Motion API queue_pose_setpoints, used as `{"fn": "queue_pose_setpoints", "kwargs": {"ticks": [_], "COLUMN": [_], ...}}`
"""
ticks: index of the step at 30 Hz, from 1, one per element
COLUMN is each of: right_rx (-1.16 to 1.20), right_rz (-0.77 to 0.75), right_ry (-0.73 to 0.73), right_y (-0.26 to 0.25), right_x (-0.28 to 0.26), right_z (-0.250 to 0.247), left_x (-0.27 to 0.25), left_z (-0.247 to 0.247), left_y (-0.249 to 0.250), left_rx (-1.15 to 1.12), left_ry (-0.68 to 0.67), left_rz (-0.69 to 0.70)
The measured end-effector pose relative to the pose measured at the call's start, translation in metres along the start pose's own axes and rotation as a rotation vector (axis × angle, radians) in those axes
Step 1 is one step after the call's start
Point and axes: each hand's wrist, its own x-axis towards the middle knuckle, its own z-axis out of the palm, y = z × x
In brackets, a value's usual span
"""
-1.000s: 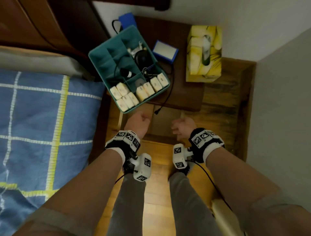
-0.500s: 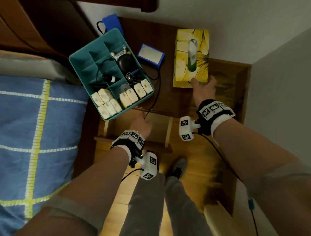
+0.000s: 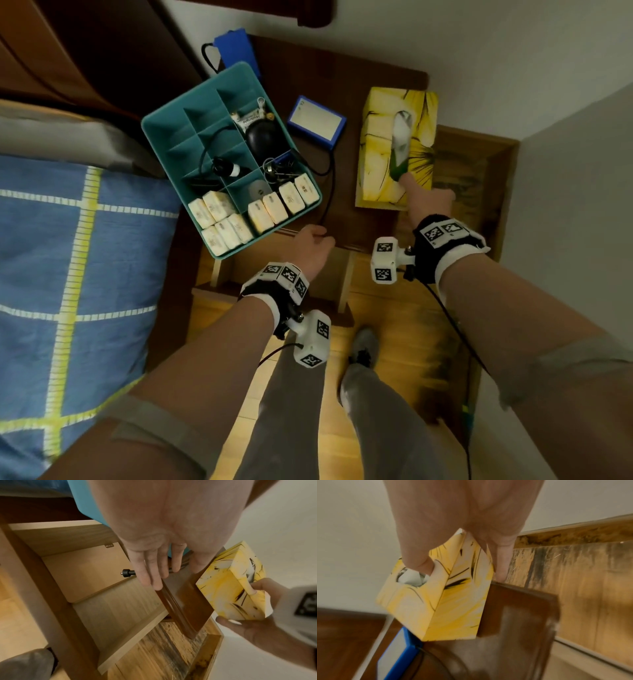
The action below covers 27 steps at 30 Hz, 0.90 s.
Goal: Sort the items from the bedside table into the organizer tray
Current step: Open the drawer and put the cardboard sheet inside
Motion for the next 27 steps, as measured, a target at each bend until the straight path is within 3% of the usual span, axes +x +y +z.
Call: {"fn": "queue_pose_setpoints", "kwargs": {"ticks": [3,8,11,16,19,24,27], "right_rx": [-0.078,-0.210,-0.221,-0.358,-0.396,-0.531,-0.415], "right_rz": [-0.021,0.000,0.027,0.060,0.121,0.134,0.158], "right_ry": [-0.050,-0.329,-0.451,-0.605,-0.683,-0.737,-0.768], "right_y": [0.033,0.104,0.142,0.185,0.191,0.194,0.181], "right_x": [-0.003,-0.022,-0.036,-0.062,-0.096,-0.147,-0.175], "right_z": [-0.021,-0.050,-0.061,-0.057,-0.035,0.026,0.064], "left_x": [-0.014,-0.045,-0.063,-0.093,-0.098,-0.122,-0.119], "left_z": [0.009,0.034,0.054,0.062,0.045,-0.024,-0.061], "left_y": [0.007,-0.001,-0.022,-0.075,-0.118,-0.151,-0.167], "left_rx": [-0.074,-0.163,-0.207,-0.314,-0.274,-0.352,-0.411], "left_ry": [0.002,-0.044,-0.101,-0.053,-0.013,-0.012,-0.003], "left_rz": [0.018,-0.010,-0.062,-0.141,-0.213,-0.359,-0.326]}}
